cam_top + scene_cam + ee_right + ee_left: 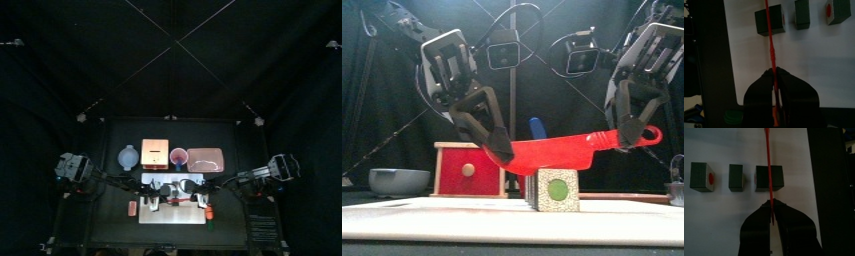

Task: Place sushi on board then cut the sushi with the knife then place the pieces on the plate
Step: Cut the sushi into 4 pieces

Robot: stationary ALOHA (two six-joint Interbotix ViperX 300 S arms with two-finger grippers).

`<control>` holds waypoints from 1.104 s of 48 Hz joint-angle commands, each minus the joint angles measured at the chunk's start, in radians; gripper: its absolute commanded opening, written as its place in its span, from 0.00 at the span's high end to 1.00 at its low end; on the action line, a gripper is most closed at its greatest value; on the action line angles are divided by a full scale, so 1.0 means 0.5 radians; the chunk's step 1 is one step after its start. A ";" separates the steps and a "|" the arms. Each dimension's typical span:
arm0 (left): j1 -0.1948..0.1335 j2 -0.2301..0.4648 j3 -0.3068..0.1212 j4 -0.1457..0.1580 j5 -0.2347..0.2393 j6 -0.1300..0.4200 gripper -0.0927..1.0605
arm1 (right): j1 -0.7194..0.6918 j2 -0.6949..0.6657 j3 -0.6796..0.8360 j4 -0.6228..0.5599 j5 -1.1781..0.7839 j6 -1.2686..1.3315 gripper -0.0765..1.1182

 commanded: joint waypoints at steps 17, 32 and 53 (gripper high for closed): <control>-0.009 0.080 -0.025 -0.034 0.003 0.000 0.51 | 0.071 0.156 -0.025 0.055 -0.086 0.006 0.62; -0.015 0.107 -0.028 -0.114 0.006 0.000 0.51 | 0.175 0.295 -0.095 0.104 -0.104 0.006 0.62; -0.037 0.049 -0.043 -0.138 0.015 0.006 0.51 | 0.181 0.184 -0.120 0.064 -0.046 0.006 0.62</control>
